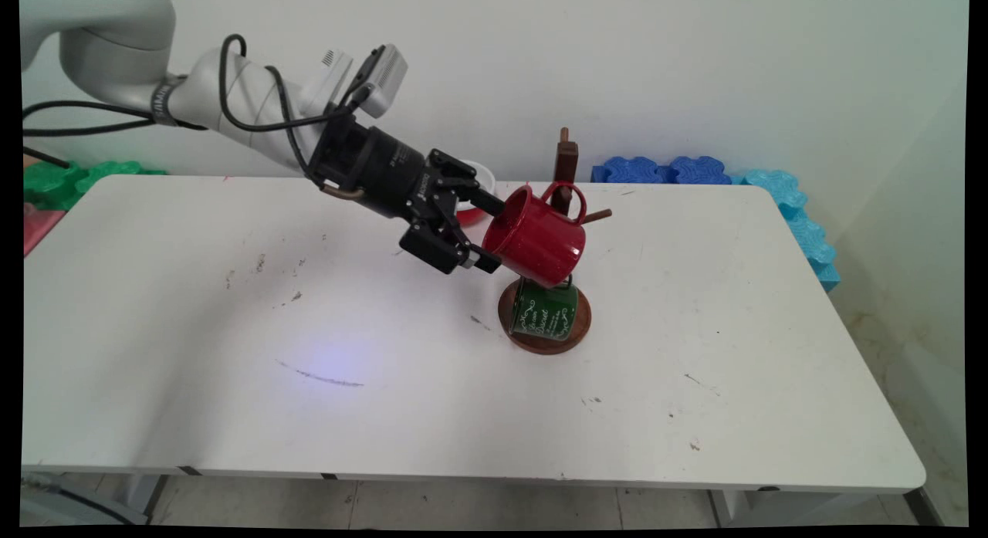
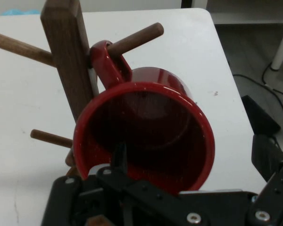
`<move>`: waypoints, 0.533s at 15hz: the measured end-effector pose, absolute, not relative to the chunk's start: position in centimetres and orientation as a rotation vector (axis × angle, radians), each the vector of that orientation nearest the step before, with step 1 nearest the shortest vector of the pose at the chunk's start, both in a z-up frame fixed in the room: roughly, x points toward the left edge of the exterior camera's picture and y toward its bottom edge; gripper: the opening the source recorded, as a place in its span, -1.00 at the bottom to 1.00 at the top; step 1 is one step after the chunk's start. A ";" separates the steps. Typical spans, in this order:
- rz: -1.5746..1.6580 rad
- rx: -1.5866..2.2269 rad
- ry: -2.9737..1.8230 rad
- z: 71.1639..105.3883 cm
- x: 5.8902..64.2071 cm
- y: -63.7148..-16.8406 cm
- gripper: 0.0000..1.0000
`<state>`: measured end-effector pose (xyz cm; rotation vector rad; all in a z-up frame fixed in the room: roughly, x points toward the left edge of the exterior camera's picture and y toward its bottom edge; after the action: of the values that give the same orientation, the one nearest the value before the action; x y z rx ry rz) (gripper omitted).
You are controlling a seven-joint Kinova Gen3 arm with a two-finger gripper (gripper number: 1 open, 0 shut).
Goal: Pick up the red mug from the rack
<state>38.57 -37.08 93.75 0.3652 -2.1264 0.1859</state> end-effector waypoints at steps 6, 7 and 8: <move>0.194 0.374 -2.123 93.3 37.7 -37.7 -1.00; 0.194 0.375 -2.121 93.3 37.6 -37.8 -1.00; 0.193 0.377 -2.120 93.3 37.6 -37.8 -1.00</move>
<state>37.55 -37.83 93.27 0.3768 -2.1201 0.1932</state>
